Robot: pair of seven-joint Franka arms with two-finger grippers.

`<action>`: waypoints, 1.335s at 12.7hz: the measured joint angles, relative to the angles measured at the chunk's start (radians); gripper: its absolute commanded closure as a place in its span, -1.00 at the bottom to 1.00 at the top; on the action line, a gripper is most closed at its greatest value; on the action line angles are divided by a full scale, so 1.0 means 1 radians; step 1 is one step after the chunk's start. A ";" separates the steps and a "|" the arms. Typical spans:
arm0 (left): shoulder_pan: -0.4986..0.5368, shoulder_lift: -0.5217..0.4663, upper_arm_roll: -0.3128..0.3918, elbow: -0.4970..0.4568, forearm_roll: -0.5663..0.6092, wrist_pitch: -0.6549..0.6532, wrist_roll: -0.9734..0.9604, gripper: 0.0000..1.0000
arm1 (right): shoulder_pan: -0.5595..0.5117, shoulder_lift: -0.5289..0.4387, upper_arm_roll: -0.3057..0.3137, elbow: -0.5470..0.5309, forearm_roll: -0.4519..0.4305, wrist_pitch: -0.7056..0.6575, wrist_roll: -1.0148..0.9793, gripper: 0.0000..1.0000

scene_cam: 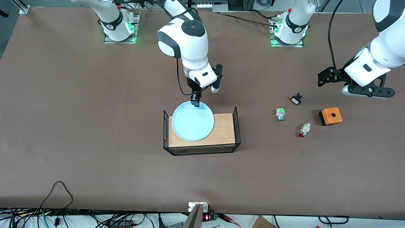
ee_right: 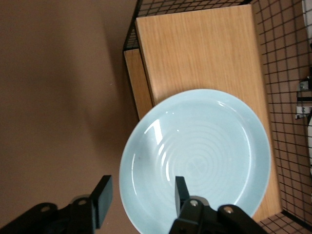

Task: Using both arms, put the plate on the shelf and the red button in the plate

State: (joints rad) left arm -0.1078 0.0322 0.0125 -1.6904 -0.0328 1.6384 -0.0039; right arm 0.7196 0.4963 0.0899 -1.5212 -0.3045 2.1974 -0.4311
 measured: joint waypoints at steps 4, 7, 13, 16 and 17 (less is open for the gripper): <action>0.003 0.086 0.002 -0.001 0.001 -0.004 0.043 -1.00 | -0.111 -0.071 -0.017 0.040 0.147 -0.112 0.000 -1.00; 0.006 0.202 0.010 -0.002 0.055 0.082 0.237 -1.00 | -0.209 -0.145 -0.019 0.044 0.188 -0.224 -0.002 -1.00; 0.061 0.463 0.015 -0.035 0.123 0.429 0.531 -1.00 | -0.388 -0.236 -0.033 0.044 0.192 -0.367 0.000 -1.00; 0.109 0.536 0.015 -0.086 0.123 0.609 0.644 -1.00 | -0.484 -0.275 -0.038 0.044 0.214 -0.434 0.021 -1.00; 0.111 0.546 0.015 -0.107 0.123 0.641 0.655 -1.00 | -0.515 -0.291 -0.039 0.044 0.231 -0.460 0.062 -1.00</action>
State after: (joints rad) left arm 0.0036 0.5780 0.0272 -1.7971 0.0899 2.2796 0.6513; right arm 0.2045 0.2051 0.0506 -1.4775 -0.0733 1.7375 -0.3687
